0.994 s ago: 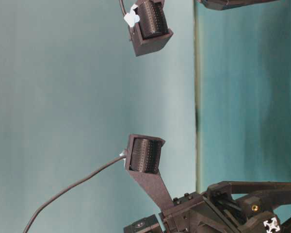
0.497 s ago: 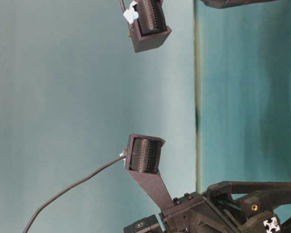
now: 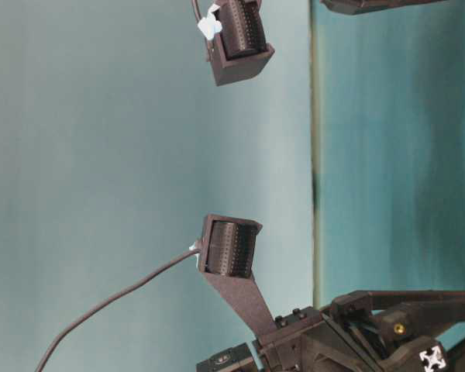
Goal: Insert the washer onto the shaft with both hands.
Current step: 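Close left gripper on the washer and right gripper on the shaft's hex base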
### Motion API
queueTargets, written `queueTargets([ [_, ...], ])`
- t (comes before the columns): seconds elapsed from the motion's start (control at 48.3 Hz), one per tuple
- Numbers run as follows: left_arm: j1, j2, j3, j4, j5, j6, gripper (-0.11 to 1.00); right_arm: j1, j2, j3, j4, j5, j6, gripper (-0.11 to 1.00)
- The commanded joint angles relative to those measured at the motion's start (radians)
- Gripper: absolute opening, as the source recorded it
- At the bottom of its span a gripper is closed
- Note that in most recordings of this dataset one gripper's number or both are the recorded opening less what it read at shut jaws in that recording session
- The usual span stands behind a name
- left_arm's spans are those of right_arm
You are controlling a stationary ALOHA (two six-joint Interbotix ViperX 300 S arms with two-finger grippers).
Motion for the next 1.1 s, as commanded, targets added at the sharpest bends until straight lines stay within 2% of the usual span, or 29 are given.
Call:
queueTargets([
  [0.0,-0.017,-0.003,-0.002,-0.003,-0.003,-0.003,0.51,-0.008,0.023,0.002,-0.002,-0.003,-0.003,0.53],
  [0.103,-0.017,-0.003,-0.003,-0.002,-0.002,0.002,0.37,-0.008,0.028,0.002,-0.002,-0.003,-0.003,0.41],
  [0.207,-0.017,-0.005,-0.002,-0.002,-0.002,0.002,0.36,-0.008,0.029,-0.003,-0.002,0.0,-0.003,0.27],
  [0.497,-0.017,-0.011,0.0,-0.002,0.0,0.008,0.36,-0.006,0.029,-0.005,-0.002,0.009,-0.009,0.25],
  [0.683,-0.017,-0.014,0.0,-0.003,0.0,0.008,0.36,0.029,0.029,-0.008,0.002,0.011,-0.006,0.24],
  [0.911,-0.017,-0.018,-0.002,-0.002,0.0,0.008,0.36,0.044,0.021,-0.021,0.003,0.038,-0.003,-0.01],
  [1.076,-0.017,-0.018,0.0,-0.002,0.0,0.008,0.36,0.044,0.023,-0.023,0.003,0.035,-0.005,-0.01],
])
